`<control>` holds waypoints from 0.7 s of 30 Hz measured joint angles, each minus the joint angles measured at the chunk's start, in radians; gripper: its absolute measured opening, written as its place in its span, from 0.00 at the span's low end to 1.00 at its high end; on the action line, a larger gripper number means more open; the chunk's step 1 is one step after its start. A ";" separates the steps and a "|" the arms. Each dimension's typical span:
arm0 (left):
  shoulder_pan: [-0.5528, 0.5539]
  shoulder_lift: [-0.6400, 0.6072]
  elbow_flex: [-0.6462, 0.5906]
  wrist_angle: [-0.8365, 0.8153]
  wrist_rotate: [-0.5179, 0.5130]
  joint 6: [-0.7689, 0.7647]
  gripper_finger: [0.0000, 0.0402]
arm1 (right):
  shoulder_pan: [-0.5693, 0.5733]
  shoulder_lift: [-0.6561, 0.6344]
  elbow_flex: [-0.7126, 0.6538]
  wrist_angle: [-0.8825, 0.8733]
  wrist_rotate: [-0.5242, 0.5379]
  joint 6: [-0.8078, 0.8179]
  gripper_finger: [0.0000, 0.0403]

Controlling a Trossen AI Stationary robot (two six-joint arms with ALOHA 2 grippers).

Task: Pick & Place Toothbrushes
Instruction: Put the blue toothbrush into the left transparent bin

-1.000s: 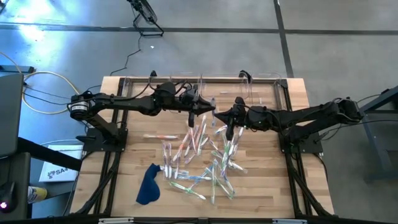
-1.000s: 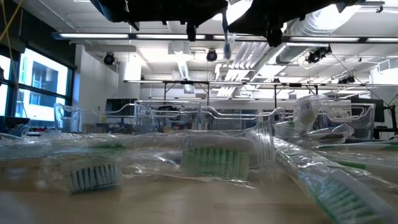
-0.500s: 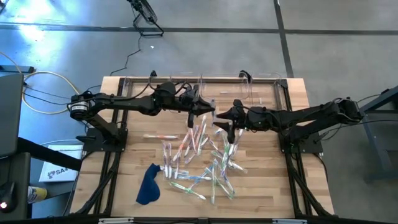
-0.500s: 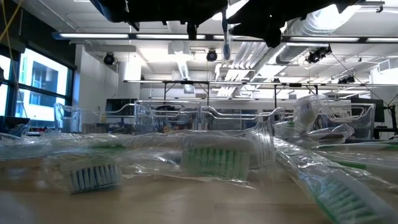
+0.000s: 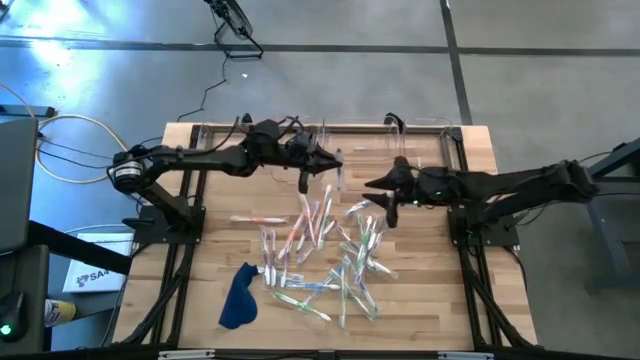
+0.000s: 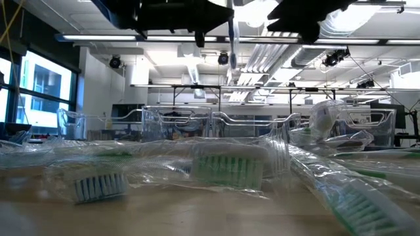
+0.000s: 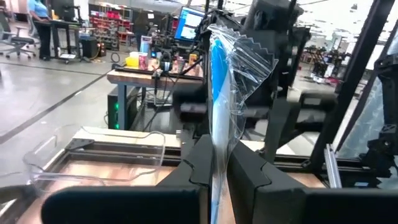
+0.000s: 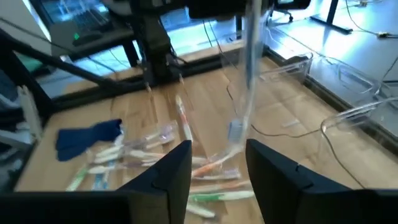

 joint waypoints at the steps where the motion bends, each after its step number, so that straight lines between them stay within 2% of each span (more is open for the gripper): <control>1: 0.011 -0.004 0.000 -0.012 0.008 0.005 0.04 | 0.000 -0.024 0.000 -0.033 -0.003 0.018 0.34; 4: 0.041 -0.034 0.000 -0.105 0.010 0.057 0.04 | 0.000 -0.082 0.000 -0.130 -0.007 0.065 0.30; 6: 0.061 -0.067 0.000 -0.222 -0.008 0.111 0.04 | 0.000 -0.107 0.000 -0.199 -0.024 0.094 0.26; 14: 0.168 -0.271 0.000 -0.677 -0.166 0.299 0.04 | 0.000 -0.098 0.000 -0.375 -0.033 0.161 0.03; 21: 0.314 -0.431 0.000 -0.980 -0.313 0.390 0.04 | 0.000 -0.030 0.000 -0.369 -0.033 0.161 0.01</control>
